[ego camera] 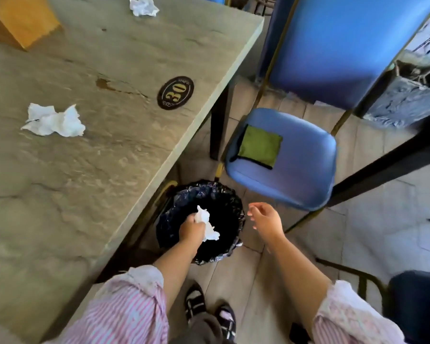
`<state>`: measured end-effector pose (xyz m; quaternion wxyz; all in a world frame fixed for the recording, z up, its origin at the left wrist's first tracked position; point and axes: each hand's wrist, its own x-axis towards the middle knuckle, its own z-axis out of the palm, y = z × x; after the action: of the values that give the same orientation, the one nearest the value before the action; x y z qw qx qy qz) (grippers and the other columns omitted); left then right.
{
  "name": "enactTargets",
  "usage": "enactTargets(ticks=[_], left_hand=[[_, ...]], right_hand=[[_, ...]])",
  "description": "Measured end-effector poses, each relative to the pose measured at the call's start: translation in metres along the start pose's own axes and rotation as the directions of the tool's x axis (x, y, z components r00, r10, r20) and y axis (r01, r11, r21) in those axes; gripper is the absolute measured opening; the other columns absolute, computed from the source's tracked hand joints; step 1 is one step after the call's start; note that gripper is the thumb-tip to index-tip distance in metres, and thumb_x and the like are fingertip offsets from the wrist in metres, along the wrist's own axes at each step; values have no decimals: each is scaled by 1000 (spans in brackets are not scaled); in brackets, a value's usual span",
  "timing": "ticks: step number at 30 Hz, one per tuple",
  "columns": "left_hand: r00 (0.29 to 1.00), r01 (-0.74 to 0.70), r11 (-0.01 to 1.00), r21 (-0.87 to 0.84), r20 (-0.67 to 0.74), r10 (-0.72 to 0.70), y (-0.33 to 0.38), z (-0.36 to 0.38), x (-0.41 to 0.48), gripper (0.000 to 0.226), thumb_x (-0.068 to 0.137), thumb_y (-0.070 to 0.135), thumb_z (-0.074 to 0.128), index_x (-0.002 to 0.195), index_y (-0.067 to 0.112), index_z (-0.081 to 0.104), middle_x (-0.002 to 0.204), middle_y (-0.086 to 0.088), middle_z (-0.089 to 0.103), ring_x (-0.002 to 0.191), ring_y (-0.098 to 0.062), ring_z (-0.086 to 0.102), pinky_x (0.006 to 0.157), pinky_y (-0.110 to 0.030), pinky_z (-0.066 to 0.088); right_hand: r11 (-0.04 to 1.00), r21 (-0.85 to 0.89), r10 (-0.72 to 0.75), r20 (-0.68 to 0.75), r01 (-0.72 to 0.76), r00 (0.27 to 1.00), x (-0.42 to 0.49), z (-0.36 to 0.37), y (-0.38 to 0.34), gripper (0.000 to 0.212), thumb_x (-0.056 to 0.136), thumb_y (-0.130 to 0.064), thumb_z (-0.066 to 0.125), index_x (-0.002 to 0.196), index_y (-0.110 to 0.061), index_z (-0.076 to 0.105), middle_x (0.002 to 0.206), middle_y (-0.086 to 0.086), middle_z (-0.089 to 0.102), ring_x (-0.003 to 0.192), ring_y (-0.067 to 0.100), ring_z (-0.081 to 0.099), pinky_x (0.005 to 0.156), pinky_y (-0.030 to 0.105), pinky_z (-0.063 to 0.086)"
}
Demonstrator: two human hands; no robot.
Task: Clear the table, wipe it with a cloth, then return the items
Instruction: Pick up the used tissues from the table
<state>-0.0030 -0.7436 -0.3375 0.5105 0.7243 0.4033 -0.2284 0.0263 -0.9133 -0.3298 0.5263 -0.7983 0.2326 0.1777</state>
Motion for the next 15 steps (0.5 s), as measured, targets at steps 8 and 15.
enactTargets(ticks=[8,15], left_hand=[[1000,-12,1000,27,-13,12,-24,32,92,53,90,17,54,141,17,38,138,-10,52,122,-30,52,99,-33,43],[998,-36,997,69,49,33,-1,8,46,51,92,26,54,140,18,39,141,-11,46,127,-27,48,101,-32,39]], right_hand=[[999,37,32,45,-34,998,77,54,58,13,93,-19,53,99,-12,62,84,2,63,74,17,55,73,34,46],[999,47,23,62,-26,998,44,38,16,15,95,-19,49,102,-14,61,88,0,63,76,14,57,71,30,48]])
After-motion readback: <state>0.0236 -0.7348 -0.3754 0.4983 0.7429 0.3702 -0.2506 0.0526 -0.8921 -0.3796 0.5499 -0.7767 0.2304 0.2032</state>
